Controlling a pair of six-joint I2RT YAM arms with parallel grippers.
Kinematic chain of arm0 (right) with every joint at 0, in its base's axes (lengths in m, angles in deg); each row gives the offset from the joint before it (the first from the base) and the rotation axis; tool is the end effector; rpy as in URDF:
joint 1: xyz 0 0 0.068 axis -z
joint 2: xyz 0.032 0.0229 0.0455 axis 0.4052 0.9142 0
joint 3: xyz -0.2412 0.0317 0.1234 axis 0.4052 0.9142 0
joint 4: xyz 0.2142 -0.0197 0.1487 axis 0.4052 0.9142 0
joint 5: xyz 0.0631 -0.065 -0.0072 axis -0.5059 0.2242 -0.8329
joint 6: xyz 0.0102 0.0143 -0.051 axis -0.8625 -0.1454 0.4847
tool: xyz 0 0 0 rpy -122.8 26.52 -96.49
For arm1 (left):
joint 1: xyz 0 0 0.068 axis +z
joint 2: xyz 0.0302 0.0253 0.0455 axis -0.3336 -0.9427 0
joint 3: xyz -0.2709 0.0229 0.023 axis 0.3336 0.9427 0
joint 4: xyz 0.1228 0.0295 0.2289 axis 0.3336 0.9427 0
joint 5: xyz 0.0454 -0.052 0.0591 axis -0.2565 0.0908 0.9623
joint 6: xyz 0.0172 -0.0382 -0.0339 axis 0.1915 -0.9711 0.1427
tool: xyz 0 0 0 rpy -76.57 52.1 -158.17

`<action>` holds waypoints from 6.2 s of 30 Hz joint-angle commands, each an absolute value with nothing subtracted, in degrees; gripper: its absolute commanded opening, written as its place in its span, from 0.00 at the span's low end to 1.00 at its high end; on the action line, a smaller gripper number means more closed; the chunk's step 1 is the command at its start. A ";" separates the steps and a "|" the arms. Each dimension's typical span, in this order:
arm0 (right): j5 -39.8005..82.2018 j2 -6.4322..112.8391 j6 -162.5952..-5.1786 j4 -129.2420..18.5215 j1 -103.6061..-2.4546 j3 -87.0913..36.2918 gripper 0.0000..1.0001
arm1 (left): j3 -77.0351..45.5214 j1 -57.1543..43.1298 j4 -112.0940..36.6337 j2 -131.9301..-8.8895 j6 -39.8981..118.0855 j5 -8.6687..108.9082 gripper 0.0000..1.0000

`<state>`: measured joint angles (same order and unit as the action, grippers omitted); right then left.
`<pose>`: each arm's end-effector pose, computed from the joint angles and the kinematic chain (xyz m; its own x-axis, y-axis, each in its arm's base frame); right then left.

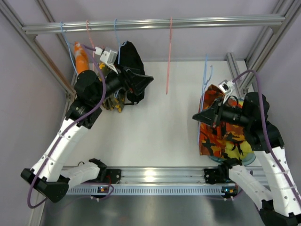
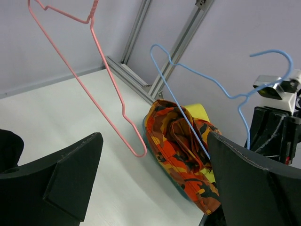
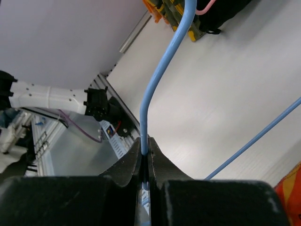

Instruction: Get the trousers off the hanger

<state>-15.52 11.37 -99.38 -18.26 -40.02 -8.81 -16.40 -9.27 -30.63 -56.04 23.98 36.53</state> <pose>0.1087 0.0574 0.3894 -0.5912 0.1116 -0.7988 -0.6629 0.4970 0.5600 0.1918 -0.1203 0.4658 -0.2536 -0.3364 -0.9069 0.7349 0.5426 -0.4068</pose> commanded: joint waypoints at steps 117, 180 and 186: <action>-30.40 66.26 -120.58 -31.79 -39.55 -53.57 0.17 | -11.18 -9.08 -33.69 -50.02 24.13 35.27 0.98; -39.62 68.09 -128.84 -44.17 -37.17 -55.49 0.00 | -11.53 -9.08 -34.13 -51.43 23.87 34.03 0.98; -41.12 71.08 -131.12 -46.46 -38.31 -56.99 0.00 | -11.35 -9.08 -34.13 -51.17 23.78 34.12 0.98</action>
<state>-42.79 69.07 -129.56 -38.09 -37.77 -53.09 -11.40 -9.27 -30.87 -51.54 23.73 34.81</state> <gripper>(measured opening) 0.053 0.983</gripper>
